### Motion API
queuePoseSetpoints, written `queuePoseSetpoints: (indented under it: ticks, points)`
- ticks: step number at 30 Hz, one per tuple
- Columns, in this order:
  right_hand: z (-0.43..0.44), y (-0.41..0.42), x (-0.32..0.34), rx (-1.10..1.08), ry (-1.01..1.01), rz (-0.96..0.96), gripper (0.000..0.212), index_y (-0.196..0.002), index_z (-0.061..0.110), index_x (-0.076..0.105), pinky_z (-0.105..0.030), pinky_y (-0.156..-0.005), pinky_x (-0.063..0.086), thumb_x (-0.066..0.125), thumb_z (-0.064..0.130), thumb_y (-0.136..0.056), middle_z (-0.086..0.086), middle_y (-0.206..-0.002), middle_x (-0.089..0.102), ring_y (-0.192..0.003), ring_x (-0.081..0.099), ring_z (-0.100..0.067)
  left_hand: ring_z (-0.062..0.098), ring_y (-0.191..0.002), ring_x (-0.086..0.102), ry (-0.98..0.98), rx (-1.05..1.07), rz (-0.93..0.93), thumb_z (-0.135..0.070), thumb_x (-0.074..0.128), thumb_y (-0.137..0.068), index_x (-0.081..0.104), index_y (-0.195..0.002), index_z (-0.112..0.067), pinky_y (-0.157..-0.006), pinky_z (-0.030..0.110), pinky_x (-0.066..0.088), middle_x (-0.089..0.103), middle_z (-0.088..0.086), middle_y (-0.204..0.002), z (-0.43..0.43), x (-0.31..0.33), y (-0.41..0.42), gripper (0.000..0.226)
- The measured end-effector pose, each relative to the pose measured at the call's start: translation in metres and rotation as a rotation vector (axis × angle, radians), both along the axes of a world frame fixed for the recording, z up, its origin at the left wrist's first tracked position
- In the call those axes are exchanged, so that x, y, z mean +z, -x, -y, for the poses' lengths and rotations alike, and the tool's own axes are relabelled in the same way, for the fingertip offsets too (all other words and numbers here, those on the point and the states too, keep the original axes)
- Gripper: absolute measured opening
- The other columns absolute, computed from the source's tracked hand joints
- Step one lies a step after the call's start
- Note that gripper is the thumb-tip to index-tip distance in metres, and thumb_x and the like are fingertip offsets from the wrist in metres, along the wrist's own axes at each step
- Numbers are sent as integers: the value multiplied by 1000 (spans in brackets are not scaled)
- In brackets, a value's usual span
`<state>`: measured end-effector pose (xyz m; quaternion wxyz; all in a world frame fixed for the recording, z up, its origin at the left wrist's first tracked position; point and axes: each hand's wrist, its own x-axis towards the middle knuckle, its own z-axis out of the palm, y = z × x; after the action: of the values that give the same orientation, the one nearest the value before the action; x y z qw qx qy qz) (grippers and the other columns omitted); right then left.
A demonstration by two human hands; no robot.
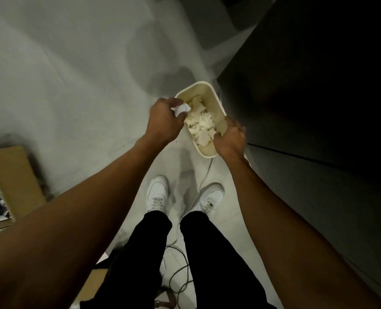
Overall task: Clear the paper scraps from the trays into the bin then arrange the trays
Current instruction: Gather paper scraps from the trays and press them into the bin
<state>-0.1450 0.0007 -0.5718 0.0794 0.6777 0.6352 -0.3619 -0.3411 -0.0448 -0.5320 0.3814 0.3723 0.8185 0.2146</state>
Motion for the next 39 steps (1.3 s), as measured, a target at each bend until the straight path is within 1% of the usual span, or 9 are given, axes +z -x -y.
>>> queuePoseSetpoints:
  ticks: [3,7,12,19,27,31,34,37,39]
  points:
    - [7,-8,-12,126,55,88,67,-153,12,41,-45,-114,41,64,22,-91,-8,-160,37,-143,38,-33,22,-94,70,-24,-53,-29,-37,72,-90,73,-118,-19,-88,32,56,67,7,-118,-8,-14,-3,33]
    - [12,-11,-19,143,37,100,67,-155,10,39,-44,-116,36,63,21,-92,-9,-164,31,-146,33,-32,26,-101,68,-28,-121,-48,-37,74,-90,72,-122,-15,-92,39,56,65,11,-121,-23,-24,-14,39]
    - [10,-11,-19,99,44,53,68,-155,11,40,-45,-118,36,63,16,-90,-8,-163,33,-147,32,-32,33,-125,59,279,-377,-38,-43,70,-93,51,-147,-11,-104,44,50,60,13,-140,-24,-37,-25,65]
    - [5,-8,10,30,85,4,64,-149,15,48,-46,-110,46,65,17,-87,-6,-150,50,-136,44,-32,32,-124,58,288,-416,-72,-30,63,-96,62,-136,-12,-103,40,48,62,12,-136,-6,-15,-18,43]
    - [9,5,128,-39,41,-113,68,-152,22,45,-49,-107,52,73,27,-90,-8,-143,57,-134,51,-31,29,-112,66,217,-419,-50,-24,61,-97,64,-133,-9,-96,32,49,68,11,-128,-7,99,-14,39]
    - [14,10,207,-154,20,-206,72,-156,26,41,-51,-106,53,74,22,-91,-10,-146,52,-136,50,-31,27,-108,67,157,-409,-35,-23,63,-96,64,-132,-9,-95,31,50,70,10,-125,-3,173,-14,38]
    - [24,9,267,-269,-21,-299,72,-154,31,43,-53,-101,56,75,19,-90,-9,-147,52,-133,56,-32,25,-105,67,123,-384,-25,-23,64,-96,64,-132,-11,-86,27,49,70,8,-124,0,230,-17,38]
    - [34,3,324,-309,-122,-364,67,-152,28,47,-42,-110,48,73,17,-91,-4,-143,57,-135,50,-24,26,-105,68,52,-340,10,-20,67,-96,64,-131,-11,-81,26,50,70,9,-123,3,286,-27,37]
    - [39,-2,362,-349,-188,-390,62,-150,27,50,-33,-107,44,70,17,-92,0,-138,60,-132,49,-20,26,-107,68,3,-301,43,-22,66,-96,63,-131,-16,-83,29,54,70,6,-123,3,322,-34,35]
